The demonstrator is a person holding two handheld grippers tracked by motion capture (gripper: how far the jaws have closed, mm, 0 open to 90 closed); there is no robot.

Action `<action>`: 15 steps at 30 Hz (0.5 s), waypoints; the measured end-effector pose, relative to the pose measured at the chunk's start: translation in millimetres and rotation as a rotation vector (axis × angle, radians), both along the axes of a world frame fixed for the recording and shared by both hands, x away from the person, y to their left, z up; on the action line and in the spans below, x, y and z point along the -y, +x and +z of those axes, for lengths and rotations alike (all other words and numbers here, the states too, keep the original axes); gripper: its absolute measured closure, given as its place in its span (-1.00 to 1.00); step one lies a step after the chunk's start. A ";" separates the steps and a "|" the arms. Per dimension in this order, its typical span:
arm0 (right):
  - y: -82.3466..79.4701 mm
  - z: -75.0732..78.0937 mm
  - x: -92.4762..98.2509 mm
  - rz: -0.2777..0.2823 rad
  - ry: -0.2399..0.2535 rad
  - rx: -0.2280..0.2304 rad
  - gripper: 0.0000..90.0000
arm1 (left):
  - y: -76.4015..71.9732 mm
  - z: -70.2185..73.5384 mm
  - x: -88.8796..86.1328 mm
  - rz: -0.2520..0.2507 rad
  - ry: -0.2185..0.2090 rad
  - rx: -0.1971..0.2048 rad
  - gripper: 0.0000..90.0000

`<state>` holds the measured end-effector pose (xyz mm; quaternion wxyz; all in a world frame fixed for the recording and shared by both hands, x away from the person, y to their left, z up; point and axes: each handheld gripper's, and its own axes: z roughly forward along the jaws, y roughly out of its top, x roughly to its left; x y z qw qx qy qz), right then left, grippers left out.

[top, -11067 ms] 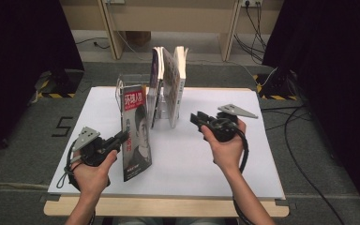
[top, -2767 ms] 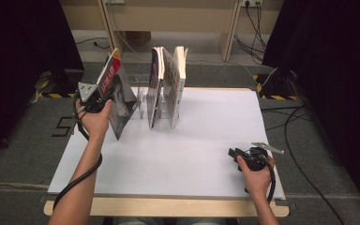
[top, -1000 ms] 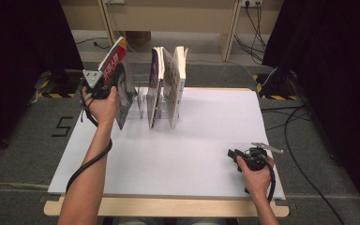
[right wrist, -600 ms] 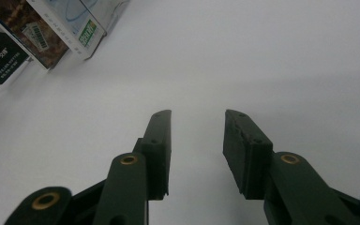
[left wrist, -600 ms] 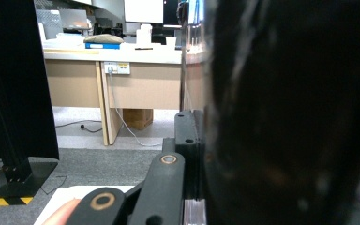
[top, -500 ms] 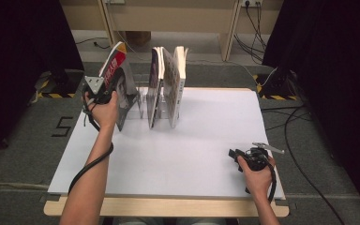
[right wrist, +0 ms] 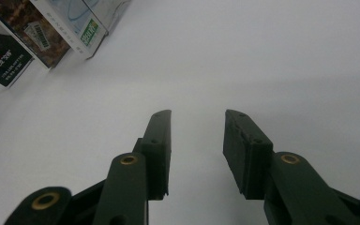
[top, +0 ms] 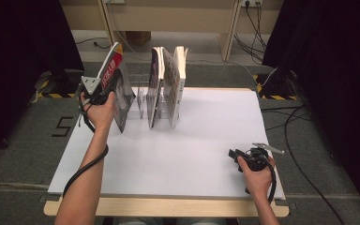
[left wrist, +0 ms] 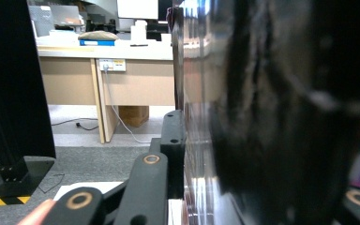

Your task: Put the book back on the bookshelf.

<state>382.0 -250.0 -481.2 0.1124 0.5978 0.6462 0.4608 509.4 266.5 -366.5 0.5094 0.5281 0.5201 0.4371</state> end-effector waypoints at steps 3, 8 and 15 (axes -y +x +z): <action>0.0 0.0 -0.4 0.001 -0.002 0.000 0.40 | -0.6 -0.5 0.2 -0.019 0.006 -0.009 0.55; -0.5 0.4 -1.3 -0.001 0.001 -0.003 0.40 | -2.4 -2.0 -0.2 -0.020 -0.013 -0.017 0.30; -0.9 0.5 -1.0 -0.004 0.002 -0.004 0.40 | -9.0 0.2 -2.0 -0.027 -0.032 -0.022 -0.02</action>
